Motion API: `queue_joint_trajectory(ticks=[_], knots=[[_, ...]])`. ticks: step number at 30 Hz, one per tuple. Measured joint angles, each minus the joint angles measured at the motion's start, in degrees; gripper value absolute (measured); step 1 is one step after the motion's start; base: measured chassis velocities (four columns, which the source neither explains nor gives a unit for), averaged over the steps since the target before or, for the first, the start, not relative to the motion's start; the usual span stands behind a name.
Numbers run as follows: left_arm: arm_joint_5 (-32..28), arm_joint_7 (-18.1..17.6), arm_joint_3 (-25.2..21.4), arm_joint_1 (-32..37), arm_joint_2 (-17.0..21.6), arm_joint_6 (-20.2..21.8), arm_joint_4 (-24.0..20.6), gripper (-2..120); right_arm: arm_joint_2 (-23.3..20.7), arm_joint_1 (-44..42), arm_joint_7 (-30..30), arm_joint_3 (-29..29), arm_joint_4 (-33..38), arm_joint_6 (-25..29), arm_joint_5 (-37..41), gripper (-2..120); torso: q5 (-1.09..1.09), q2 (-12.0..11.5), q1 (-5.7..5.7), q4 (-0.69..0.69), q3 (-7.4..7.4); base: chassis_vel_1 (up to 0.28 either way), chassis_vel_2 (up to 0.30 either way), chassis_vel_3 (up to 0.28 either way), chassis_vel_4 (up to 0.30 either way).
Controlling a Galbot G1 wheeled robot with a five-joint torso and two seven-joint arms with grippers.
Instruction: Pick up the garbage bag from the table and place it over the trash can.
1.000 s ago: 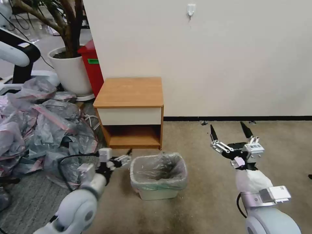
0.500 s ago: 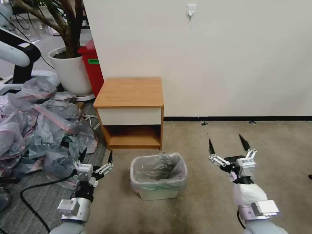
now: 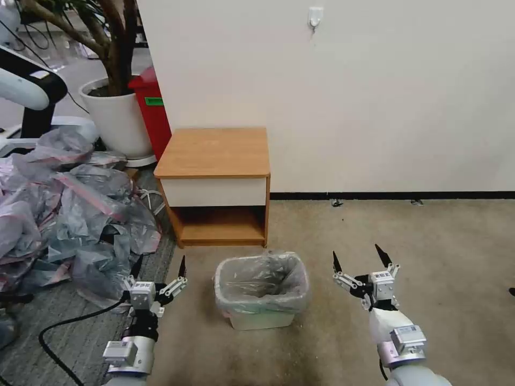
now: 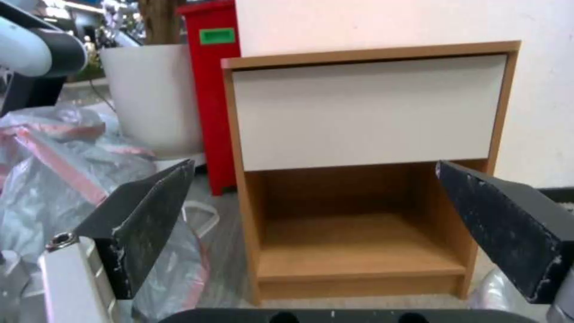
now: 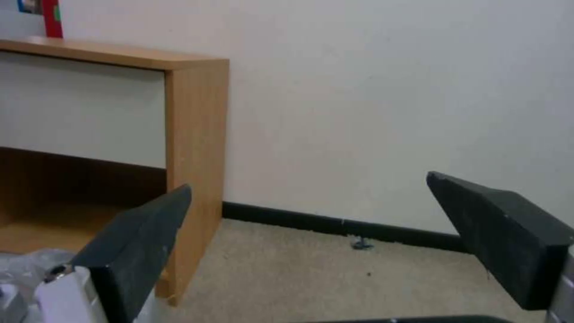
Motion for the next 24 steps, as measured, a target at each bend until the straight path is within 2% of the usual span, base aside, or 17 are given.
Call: queue_joint_trajectory(ticks=[24], knots=[[-0.4, -0.3, 0.1, -0.2, 0.0, 0.1, 0.1, 100, 0.0, 0.0, -0.3, -0.1, 0.1, 0.1, 0.7, 100, 0.0, 0.0, 0.0, 0.0, 0.0, 0.0, 0.0, 0.0, 0.0]])
